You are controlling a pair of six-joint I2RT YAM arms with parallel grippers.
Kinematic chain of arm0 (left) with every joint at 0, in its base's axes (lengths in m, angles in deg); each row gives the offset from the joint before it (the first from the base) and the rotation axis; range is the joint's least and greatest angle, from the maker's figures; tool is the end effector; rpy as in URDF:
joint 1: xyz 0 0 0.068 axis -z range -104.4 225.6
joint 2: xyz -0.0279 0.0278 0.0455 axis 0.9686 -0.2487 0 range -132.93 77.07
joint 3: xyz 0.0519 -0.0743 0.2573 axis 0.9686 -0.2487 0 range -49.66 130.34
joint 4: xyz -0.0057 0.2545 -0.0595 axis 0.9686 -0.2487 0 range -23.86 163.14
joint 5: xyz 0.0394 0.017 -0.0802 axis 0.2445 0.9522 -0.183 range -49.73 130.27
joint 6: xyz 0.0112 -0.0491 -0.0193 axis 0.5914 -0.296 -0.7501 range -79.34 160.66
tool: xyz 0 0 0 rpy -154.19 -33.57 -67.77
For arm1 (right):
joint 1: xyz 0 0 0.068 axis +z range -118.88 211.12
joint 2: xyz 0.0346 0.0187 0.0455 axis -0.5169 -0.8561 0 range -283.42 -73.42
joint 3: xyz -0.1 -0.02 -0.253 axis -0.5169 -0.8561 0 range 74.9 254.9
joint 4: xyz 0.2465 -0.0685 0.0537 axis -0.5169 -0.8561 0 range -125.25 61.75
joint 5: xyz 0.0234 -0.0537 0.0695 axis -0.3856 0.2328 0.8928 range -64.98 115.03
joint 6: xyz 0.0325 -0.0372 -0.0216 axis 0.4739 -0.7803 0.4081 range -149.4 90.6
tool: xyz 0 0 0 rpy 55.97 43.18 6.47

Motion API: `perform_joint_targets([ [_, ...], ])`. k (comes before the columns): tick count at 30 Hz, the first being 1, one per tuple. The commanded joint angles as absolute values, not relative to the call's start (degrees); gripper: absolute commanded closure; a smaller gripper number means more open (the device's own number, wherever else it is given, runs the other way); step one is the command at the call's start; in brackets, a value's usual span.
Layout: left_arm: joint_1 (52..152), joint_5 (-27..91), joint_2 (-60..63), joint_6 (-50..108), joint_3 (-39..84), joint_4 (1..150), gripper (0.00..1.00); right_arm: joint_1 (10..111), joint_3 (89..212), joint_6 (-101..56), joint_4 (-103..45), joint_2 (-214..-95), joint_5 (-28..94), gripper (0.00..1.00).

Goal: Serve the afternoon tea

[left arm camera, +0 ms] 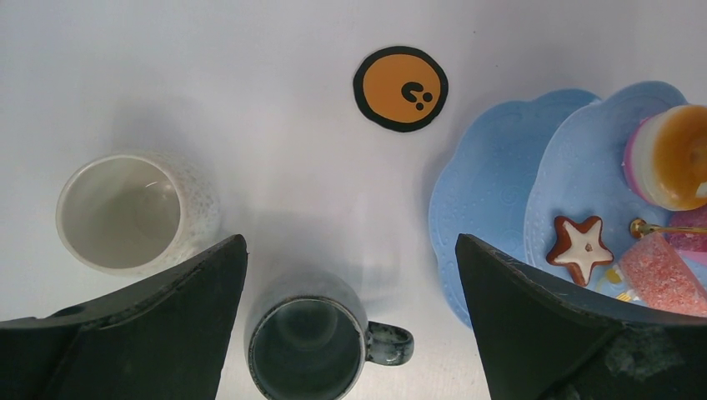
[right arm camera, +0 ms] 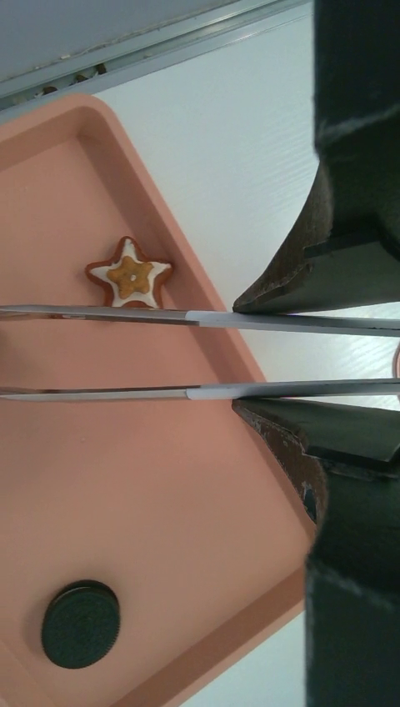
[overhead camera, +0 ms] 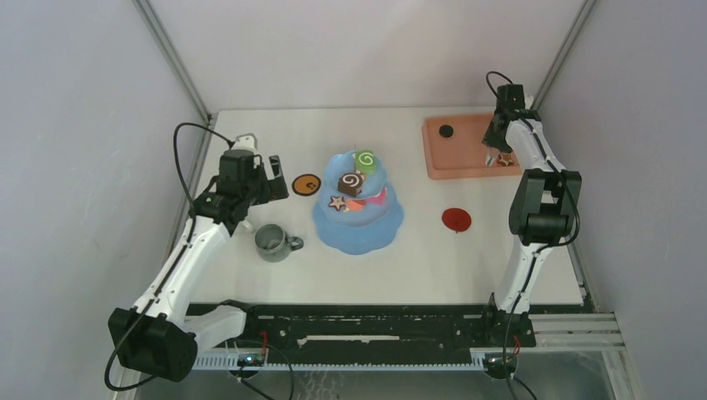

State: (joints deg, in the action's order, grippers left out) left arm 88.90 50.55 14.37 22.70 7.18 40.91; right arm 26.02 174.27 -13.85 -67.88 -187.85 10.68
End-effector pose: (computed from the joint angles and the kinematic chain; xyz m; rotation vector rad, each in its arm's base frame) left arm 0.2298 -0.0478 0.3155 -0.1877 2.2169 -0.0990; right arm 0.4414 -0.0483 0.2597 0.5460 2.4383 -0.2406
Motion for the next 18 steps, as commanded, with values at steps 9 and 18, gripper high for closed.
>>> perform_joint_targets([
  [9, 88.52, 50.81, 13.90, 22.90, 10.72, 42.76, 0.00, 24.39, 177.63, -13.88, -65.83, -189.24, 10.26, 0.79],
  [18, 88.51, 50.12, 14.15, 22.82, 10.82, 42.79, 0.00, 24.43, 173.38, -13.60, -66.13, -183.66, 12.41, 1.00],
])
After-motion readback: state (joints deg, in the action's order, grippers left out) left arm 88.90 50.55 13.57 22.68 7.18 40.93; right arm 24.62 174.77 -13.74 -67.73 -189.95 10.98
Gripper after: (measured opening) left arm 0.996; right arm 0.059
